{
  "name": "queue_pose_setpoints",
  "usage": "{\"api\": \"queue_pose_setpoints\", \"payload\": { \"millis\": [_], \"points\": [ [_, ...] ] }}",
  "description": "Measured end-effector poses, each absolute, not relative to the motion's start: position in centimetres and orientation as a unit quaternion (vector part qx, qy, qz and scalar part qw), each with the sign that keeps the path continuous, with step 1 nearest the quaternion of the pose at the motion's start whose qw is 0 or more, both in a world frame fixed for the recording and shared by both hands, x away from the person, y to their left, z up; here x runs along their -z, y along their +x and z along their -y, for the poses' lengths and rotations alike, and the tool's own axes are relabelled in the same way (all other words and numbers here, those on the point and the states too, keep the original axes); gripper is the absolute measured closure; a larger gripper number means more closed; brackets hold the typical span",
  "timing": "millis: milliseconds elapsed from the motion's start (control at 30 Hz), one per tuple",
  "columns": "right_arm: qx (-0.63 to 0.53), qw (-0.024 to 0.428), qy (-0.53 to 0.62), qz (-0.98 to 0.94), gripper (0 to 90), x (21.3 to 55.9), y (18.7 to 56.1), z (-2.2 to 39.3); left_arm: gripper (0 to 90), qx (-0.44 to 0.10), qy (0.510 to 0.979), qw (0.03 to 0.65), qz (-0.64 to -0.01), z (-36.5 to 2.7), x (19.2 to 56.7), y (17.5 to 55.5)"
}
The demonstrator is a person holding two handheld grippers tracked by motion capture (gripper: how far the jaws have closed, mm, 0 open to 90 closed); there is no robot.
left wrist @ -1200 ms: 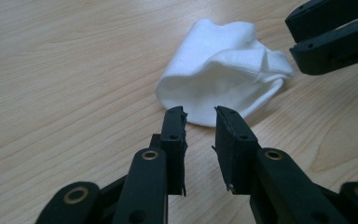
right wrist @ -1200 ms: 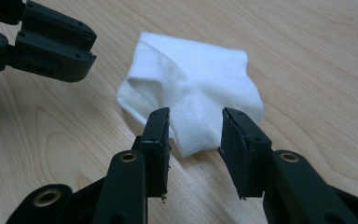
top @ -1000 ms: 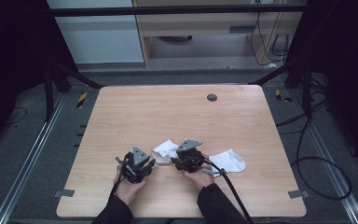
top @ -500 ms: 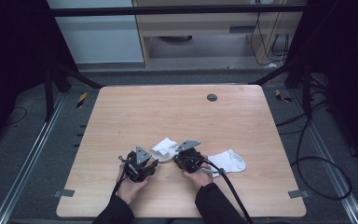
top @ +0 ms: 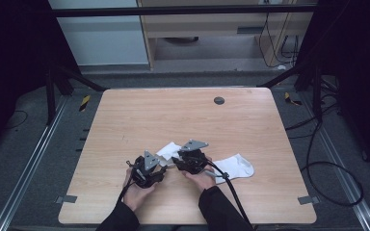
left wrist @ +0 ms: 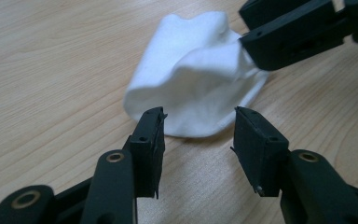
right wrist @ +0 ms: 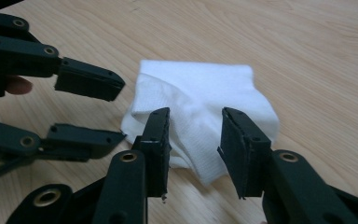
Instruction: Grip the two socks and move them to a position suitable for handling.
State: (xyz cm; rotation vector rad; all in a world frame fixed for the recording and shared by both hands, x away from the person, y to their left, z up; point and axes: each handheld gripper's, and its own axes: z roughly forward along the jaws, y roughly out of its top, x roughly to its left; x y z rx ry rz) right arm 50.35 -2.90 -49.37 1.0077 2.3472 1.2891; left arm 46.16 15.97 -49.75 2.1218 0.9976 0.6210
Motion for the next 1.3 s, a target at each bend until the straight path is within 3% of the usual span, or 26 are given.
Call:
{"api": "queue_pose_setpoints", "payload": {
  "millis": [167, 567, 1033, 1300],
  "points": [
    [-0.438, 0.137, 0.343, -0.819, 62.8, 49.8, 50.6, 2.0, 52.3, -0.238, 0.822, 0.346, -0.383, -16.0, 49.9, 46.1],
    [-0.414, 0.114, 0.364, -0.826, 85.1, 50.3, 51.2, 1.7, 52.6, -0.239, 0.826, 0.344, -0.378, -16.1, 50.0, 46.2],
    [-0.47, 0.111, 0.38, -0.789, 86.2, 48.7, 50.6, 2.2, 52.8, -0.241, 0.829, 0.343, -0.371, -15.9, 50.1, 46.3],
    [-0.479, 0.111, 0.384, -0.781, 86.2, 48.5, 50.6, 2.3, 59.4, -0.242, 0.83, 0.343, -0.367, -15.7, 50.3, 46.4]
  ]
}}
